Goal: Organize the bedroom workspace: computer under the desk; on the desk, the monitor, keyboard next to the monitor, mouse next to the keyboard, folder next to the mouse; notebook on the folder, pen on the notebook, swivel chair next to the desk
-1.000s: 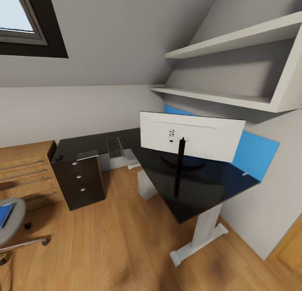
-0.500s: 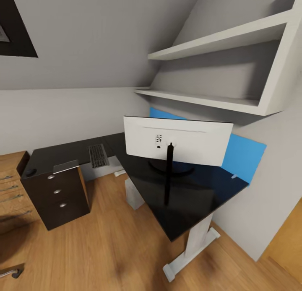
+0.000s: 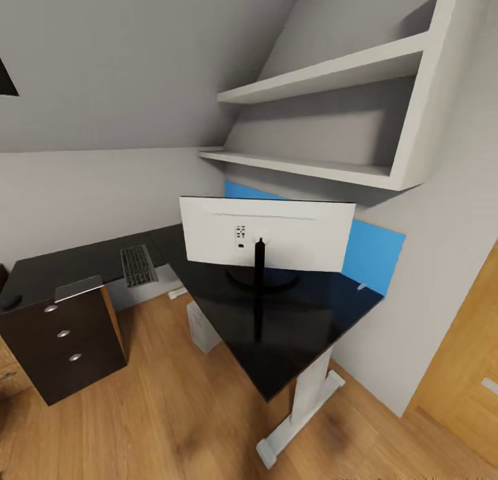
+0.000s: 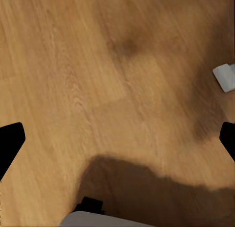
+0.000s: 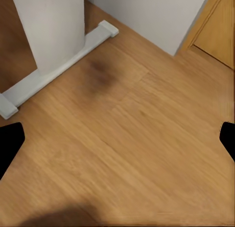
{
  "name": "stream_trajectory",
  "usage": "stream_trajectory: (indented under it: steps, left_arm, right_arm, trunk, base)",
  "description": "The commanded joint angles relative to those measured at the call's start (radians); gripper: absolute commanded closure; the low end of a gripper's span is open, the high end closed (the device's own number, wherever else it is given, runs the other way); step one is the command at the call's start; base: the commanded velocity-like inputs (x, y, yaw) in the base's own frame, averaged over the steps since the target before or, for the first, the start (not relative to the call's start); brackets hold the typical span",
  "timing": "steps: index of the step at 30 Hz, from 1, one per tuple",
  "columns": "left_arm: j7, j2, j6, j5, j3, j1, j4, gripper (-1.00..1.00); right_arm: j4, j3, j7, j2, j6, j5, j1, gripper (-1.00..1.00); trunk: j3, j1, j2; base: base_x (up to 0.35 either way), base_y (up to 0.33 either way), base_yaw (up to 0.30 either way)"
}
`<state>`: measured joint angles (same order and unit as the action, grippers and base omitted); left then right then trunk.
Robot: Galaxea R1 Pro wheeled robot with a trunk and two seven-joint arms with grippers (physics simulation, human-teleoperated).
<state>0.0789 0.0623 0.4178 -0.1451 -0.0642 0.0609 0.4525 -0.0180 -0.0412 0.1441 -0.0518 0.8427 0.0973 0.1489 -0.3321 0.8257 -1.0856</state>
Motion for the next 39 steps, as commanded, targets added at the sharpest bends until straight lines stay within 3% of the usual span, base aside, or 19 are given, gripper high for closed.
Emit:
stream_trajectory:
  steps: [1, 15, 39]
  left_arm:
    - [-0.001, 0.001, 0.001, -0.004, -0.002, 0.0, 0.002, -1.0]
    - [-0.001, 0.001, 0.001, -0.004, -0.002, 0.0, 0.002, -1.0]
    - [-0.001, 0.001, 0.001, -0.004, -0.003, 0.0, 0.002, -1.0]
  right_arm:
    - [-0.002, -0.003, -0.005, 0.0, 0.005, 0.004, 0.001, -1.0]
    - [-0.002, -0.003, -0.004, 0.0, 0.004, 0.004, 0.001, -1.0]
    - [-0.002, -0.003, -0.005, 0.0, 0.003, 0.004, 0.001, -1.0]
  trunk:
    - [0.0, 0.0, -0.001]
    - [0.001, 0.0, -0.001]
    - [-0.021, 0.0, -0.001]
  base:
    - [0.001, 0.231, -0.243]
    - [0.0, 0.265, -0.264]
    - [0.002, 0.047, -0.237]
